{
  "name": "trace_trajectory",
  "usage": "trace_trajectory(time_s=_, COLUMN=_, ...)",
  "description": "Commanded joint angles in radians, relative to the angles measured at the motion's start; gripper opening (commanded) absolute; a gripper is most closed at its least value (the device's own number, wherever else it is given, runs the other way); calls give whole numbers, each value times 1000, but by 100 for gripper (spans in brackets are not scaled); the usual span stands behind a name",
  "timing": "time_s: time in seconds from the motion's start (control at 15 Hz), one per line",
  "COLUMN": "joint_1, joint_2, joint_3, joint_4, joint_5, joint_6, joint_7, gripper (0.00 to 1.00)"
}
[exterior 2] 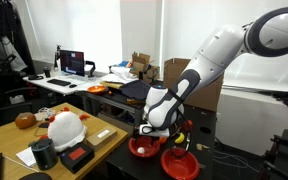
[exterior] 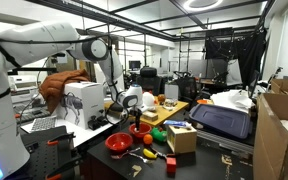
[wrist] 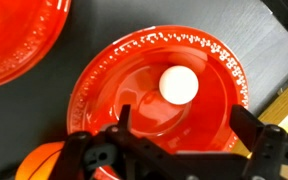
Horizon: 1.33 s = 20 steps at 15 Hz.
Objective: Remove the toy banana from the orange plate, put it on the table, remove the white bowl from the orange plate and put it on the table
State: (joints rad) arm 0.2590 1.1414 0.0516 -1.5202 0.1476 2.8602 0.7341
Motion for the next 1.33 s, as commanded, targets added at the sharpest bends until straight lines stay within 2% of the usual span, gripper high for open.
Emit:
trace_trajectory(time_s=0.0, joint_1=7, joint_2=35, joint_3=-5, joint_4=47, joint_5=39, joint_6=-27, joint_7=-26, gripper=100)
trace_trajectory(time_s=0.6, joint_1=5, joint_2=83, joint_3=-10, joint_4=86, joint_5=51, joint_6=-30, joint_7=-23, gripper=100)
trace_trajectory(time_s=0.67, joint_1=5, joint_2=86, joint_3=-11, joint_4=89, joint_5=54, joint_6=-32, joint_7=-22, gripper=75)
trace_trajectory(time_s=0.73, joint_1=3, joint_2=90, joint_3=-10, joint_4=94, joint_5=55, joint_6=-34, joint_7=-23, gripper=74)
trace_trajectory(time_s=0.8, joint_1=3, joint_2=92, joint_3=-9, joint_4=96, joint_5=57, joint_6=-34, joint_7=-24, gripper=68)
trace_trajectory(time_s=1.27, joint_1=-3, joint_2=87, joint_3=-9, joint_4=97, joint_5=67, joint_6=-40, joint_7=-21, gripper=14)
